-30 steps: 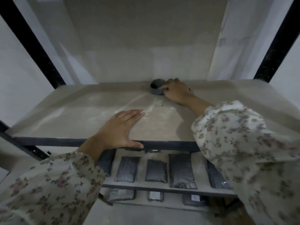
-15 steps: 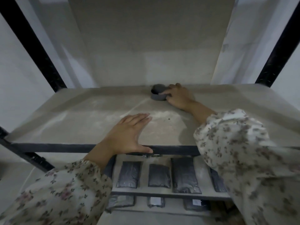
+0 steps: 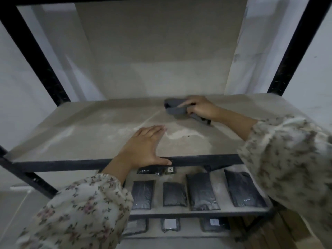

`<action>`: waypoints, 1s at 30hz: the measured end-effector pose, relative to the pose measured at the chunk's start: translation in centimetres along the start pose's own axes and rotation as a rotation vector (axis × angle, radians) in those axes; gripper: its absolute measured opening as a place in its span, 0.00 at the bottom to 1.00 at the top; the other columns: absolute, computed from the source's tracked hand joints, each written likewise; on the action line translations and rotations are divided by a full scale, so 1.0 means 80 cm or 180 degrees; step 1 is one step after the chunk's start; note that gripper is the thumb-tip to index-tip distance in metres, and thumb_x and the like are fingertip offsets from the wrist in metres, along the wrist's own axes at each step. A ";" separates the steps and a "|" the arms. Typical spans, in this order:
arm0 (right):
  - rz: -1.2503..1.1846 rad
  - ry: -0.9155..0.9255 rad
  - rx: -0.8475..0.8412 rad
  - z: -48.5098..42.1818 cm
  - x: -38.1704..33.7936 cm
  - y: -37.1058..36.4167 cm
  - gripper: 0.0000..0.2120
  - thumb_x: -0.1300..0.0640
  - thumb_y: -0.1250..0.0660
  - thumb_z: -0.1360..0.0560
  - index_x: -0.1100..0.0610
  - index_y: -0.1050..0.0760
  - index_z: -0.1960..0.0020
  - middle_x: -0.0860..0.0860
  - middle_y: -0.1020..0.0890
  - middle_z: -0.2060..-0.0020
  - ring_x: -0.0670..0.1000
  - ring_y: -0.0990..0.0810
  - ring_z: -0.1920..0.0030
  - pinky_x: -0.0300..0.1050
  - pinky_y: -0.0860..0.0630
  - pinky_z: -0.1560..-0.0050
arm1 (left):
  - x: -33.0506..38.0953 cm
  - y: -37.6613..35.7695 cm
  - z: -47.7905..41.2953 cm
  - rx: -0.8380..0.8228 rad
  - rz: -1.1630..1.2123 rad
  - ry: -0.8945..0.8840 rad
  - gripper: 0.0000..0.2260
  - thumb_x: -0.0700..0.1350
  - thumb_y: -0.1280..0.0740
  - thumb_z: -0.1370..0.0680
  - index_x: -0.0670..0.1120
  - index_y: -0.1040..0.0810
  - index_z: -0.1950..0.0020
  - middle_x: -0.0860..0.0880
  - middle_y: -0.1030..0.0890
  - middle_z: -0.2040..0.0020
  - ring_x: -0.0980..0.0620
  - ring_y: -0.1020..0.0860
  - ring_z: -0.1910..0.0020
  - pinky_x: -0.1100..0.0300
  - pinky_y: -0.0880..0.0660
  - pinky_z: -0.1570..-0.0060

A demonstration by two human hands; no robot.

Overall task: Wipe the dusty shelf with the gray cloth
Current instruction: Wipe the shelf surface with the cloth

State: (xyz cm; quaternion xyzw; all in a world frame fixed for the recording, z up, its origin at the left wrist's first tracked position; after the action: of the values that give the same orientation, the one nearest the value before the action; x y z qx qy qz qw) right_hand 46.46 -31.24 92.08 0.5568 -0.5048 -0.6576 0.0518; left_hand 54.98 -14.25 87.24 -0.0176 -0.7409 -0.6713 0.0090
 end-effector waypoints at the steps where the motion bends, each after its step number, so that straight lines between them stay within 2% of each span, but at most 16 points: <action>1: 0.0164 -0.0068 0.0148 -0.022 0.006 0.008 0.17 0.67 0.40 0.26 0.57 0.23 0.40 0.55 0.23 0.40 0.50 0.25 0.44 0.38 0.30 0.46 | -0.001 -0.001 0.000 0.0000 -0.0001 -0.0018 0.52 0.77 0.47 0.39 0.50 0.53 0.22 0.54 0.49 0.22 0.56 0.50 0.24 0.59 0.55 0.27; 4: 0.0606 -0.0198 0.0073 -0.068 0.025 0.002 0.19 0.65 0.43 0.26 0.52 0.22 0.41 0.55 0.21 0.40 0.56 0.22 0.46 0.46 0.26 0.46 | -0.005 -0.004 -0.003 -0.0006 0.0004 -0.0025 0.52 0.77 0.47 0.39 0.50 0.54 0.22 0.55 0.50 0.22 0.57 0.51 0.24 0.61 0.57 0.27; 6: 0.0808 -0.0238 0.0011 -0.082 0.043 -0.011 0.20 0.60 0.45 0.27 0.46 0.21 0.44 0.54 0.21 0.40 0.56 0.22 0.46 0.48 0.24 0.46 | -0.006 -0.006 -0.006 -0.0010 0.0016 -0.0022 0.53 0.78 0.46 0.40 0.50 0.53 0.22 0.55 0.51 0.22 0.57 0.52 0.24 0.62 0.59 0.29; 8: 0.0943 -0.0199 0.0136 -0.080 0.050 -0.017 0.20 0.57 0.45 0.29 0.42 0.20 0.45 0.51 0.23 0.38 0.56 0.25 0.42 0.48 0.27 0.42 | -0.005 -0.007 -0.005 0.0008 0.0053 -0.0026 0.55 0.79 0.45 0.41 0.50 0.53 0.22 0.55 0.50 0.22 0.57 0.51 0.24 0.63 0.59 0.29; 10: 0.0924 -0.0083 0.0145 -0.068 0.043 -0.022 0.19 0.59 0.42 0.28 0.43 0.20 0.45 0.49 0.23 0.40 0.54 0.28 0.40 0.48 0.30 0.39 | -0.004 -0.006 -0.004 0.0038 0.0064 -0.0047 0.55 0.78 0.44 0.41 0.50 0.52 0.22 0.55 0.50 0.22 0.57 0.51 0.24 0.64 0.60 0.30; 11: 0.0846 0.0004 0.0095 -0.060 0.036 -0.024 0.18 0.60 0.41 0.28 0.44 0.20 0.46 0.49 0.21 0.43 0.53 0.27 0.42 0.46 0.30 0.41 | -0.003 -0.005 -0.004 0.0048 0.0059 -0.0063 0.54 0.78 0.43 0.41 0.50 0.52 0.22 0.55 0.49 0.22 0.57 0.50 0.24 0.65 0.60 0.31; 14: 0.0630 0.0276 -0.0140 -0.021 0.016 -0.034 0.17 0.64 0.39 0.29 0.50 0.18 0.47 0.48 0.21 0.51 0.50 0.25 0.48 0.37 0.31 0.53 | -0.003 -0.005 -0.003 0.0023 0.0102 -0.0054 0.53 0.77 0.46 0.40 0.50 0.50 0.23 0.54 0.48 0.22 0.55 0.49 0.24 0.63 0.57 0.29; 18: 0.0644 0.0531 -0.0115 0.041 -0.002 -0.045 0.15 0.63 0.38 0.28 0.51 0.19 0.46 0.55 0.21 0.49 0.55 0.27 0.47 0.49 0.30 0.46 | -0.001 -0.004 -0.001 -0.0072 0.0064 0.0032 0.55 0.78 0.48 0.43 0.48 0.49 0.23 0.51 0.46 0.22 0.53 0.47 0.25 0.59 0.53 0.28; 21: 0.0648 0.0516 -0.0062 0.076 -0.014 -0.051 0.16 0.64 0.38 0.28 0.50 0.19 0.47 0.55 0.20 0.47 0.55 0.29 0.46 0.47 0.31 0.45 | 0.000 -0.003 0.002 -0.0045 0.0042 0.0028 0.54 0.78 0.47 0.42 0.49 0.48 0.23 0.50 0.43 0.23 0.52 0.45 0.26 0.59 0.51 0.28; 24: 0.0649 0.0565 -0.0030 0.112 -0.027 -0.059 0.17 0.58 0.41 0.31 0.49 0.18 0.49 0.53 0.19 0.49 0.55 0.27 0.47 0.43 0.32 0.46 | 0.003 -0.004 0.005 -0.0021 0.0092 0.0002 0.53 0.77 0.44 0.41 0.49 0.48 0.23 0.52 0.44 0.23 0.53 0.45 0.26 0.59 0.50 0.28; 28: 0.0682 0.0535 0.0099 0.162 -0.042 -0.066 0.21 0.52 0.46 0.34 0.47 0.17 0.50 0.48 0.19 0.49 0.50 0.30 0.52 0.46 0.31 0.50 | 0.002 -0.006 0.005 -0.0051 -0.0075 -0.0038 0.54 0.77 0.50 0.42 0.48 0.50 0.23 0.52 0.49 0.22 0.54 0.49 0.24 0.57 0.52 0.26; 30: 0.0525 0.0607 -0.0033 0.182 -0.050 -0.070 0.19 0.56 0.43 0.34 0.51 0.16 0.52 0.50 0.18 0.49 0.49 0.30 0.53 0.45 0.32 0.51 | 0.001 -0.007 0.005 -0.0099 -0.0105 -0.0061 0.55 0.76 0.50 0.43 0.47 0.51 0.23 0.51 0.50 0.22 0.54 0.49 0.24 0.56 0.51 0.26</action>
State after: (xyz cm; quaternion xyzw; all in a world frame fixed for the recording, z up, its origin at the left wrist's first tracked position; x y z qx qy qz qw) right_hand 39.28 -17.20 88.85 0.5732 -0.5383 -0.5977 0.1563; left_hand 54.86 -13.91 86.64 -0.0119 -0.7307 -0.6826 -0.0094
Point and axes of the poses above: each hand's wrist, its own z-axis away from the middle knuckle, its own y-axis out of the back of the hand, x = y × z, the point moved 8 cm from there along -z, towards the middle knuckle
